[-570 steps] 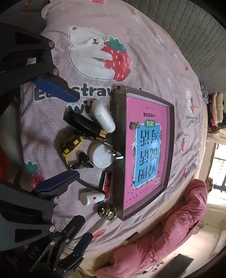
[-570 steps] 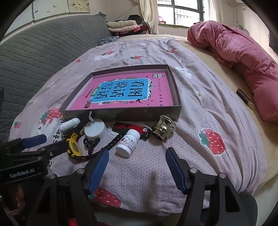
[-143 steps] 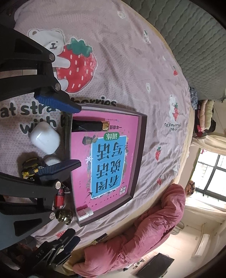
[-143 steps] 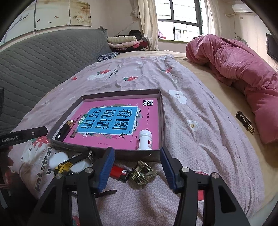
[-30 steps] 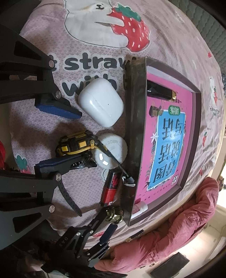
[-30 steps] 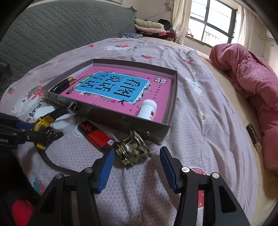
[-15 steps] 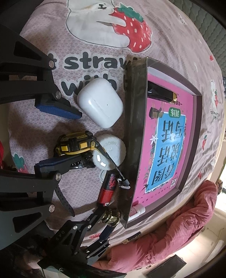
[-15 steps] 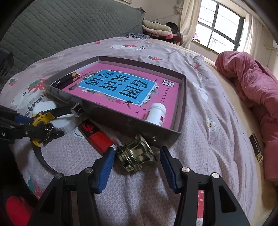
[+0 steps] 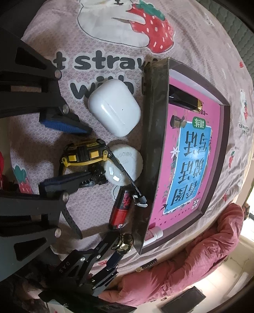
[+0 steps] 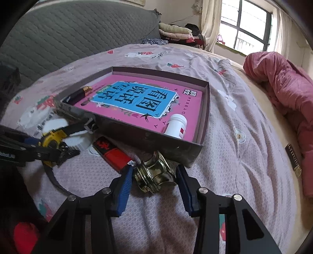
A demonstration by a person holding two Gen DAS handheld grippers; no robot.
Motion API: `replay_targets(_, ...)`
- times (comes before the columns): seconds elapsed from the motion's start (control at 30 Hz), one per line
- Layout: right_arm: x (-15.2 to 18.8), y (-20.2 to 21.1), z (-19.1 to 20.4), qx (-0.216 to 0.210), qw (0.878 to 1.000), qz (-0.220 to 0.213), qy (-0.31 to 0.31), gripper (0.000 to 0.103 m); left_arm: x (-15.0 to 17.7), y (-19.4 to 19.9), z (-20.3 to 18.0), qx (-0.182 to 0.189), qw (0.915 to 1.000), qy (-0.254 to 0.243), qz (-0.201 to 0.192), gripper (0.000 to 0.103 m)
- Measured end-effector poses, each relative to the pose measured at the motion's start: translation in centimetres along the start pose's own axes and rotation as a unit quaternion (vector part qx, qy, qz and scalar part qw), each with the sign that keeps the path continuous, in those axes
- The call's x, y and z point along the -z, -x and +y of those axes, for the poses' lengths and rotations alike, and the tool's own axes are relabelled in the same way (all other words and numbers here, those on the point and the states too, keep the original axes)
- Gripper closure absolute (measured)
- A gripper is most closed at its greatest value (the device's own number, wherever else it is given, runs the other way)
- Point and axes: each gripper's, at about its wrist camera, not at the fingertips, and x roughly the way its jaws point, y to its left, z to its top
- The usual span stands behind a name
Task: Organize rigid objects
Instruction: 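Close left tool on the tape measure while right closes on the brass knob, then lift the yellow tape measure with left tool while right lifts the brass knob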
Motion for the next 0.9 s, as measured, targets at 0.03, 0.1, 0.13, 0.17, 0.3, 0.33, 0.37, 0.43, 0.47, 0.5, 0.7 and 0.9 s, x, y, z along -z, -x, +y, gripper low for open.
replay_targets(0.03, 0.0, 0.1, -0.1, -0.003, 1.0, -0.001, -0.006, 0.058, 0.0, 0.0, 0.0, 0.001, 1.0, -0.001, 0.0, 0.071)
replay_targets(0.1, 0.0, 0.3, -0.5, -0.012, 1.0, -0.004, -0.023, 0.058, 0.1, 0.0, -0.1, 0.0, 1.0, -0.002, 0.001, 0.072)
replay_targets(0.13, -0.1, 0.3, -0.6, -0.013, 0.999, -0.005, -0.029, 0.058, 0.1, 0.0, 0.0, 0.002, 1.0, 0.0, 0.002, 0.074)
replay_targets(0.17, -0.1, 0.4, -0.7, -0.014, 0.999, -0.006, -0.033, 0.058, 0.1, 0.1, 0.0, 0.003, 1.0, 0.002, 0.002, 0.075)
replay_targets(0.3, -0.1, 0.5, -0.6, -0.018, 0.999, -0.005, -0.04, 0.058, 0.1, 0.3, 0.6, 0.009, 0.9999, 0.014, 0.003, 0.081)
replay_targets(0.33, -0.1, 0.5, -0.5, -0.017, 0.999, -0.005, -0.04, 0.058, 0.1, 0.3, 1.0, 0.009, 0.9997, 0.021, 0.004, 0.085)
replay_targets(0.37, -0.1, 0.5, -0.4, -0.016, 0.999, -0.005, -0.039, 0.058, 0.1, 0.4, 1.1, 0.006, 0.9997, 0.024, 0.003, 0.085)
replay_targets(0.43, 0.0, 0.5, -0.3, -0.018, 0.999, -0.003, -0.039, 0.058, 0.2, 0.5, 1.3, 0.004, 0.9996, 0.026, 0.003, 0.086)
replay_targets(0.47, 0.0, 0.5, -0.2, -0.018, 0.999, -0.004, -0.039, 0.058, 0.2, 0.5, 1.3, 0.004, 0.9996, 0.027, 0.002, 0.086)
replay_targets(0.5, 0.0, 0.5, -0.2, -0.019, 0.999, -0.004, -0.04, 0.058, 0.2, 0.6, 1.3, 0.001, 0.9997, 0.025, 0.002, 0.086)
replay_targets(0.7, -0.1, 0.8, -0.1, -0.026, 0.998, -0.008, -0.049, 0.058, 0.3, 0.6, 1.0, -0.002, 0.9999, 0.016, 0.002, 0.086)
replay_targets(0.9, -0.3, 1.3, -0.1, -0.035, 0.997, -0.017, -0.064, 0.058, 0.3, 1.0, 1.0, 0.004, 0.9999, 0.011, -0.004, 0.086)
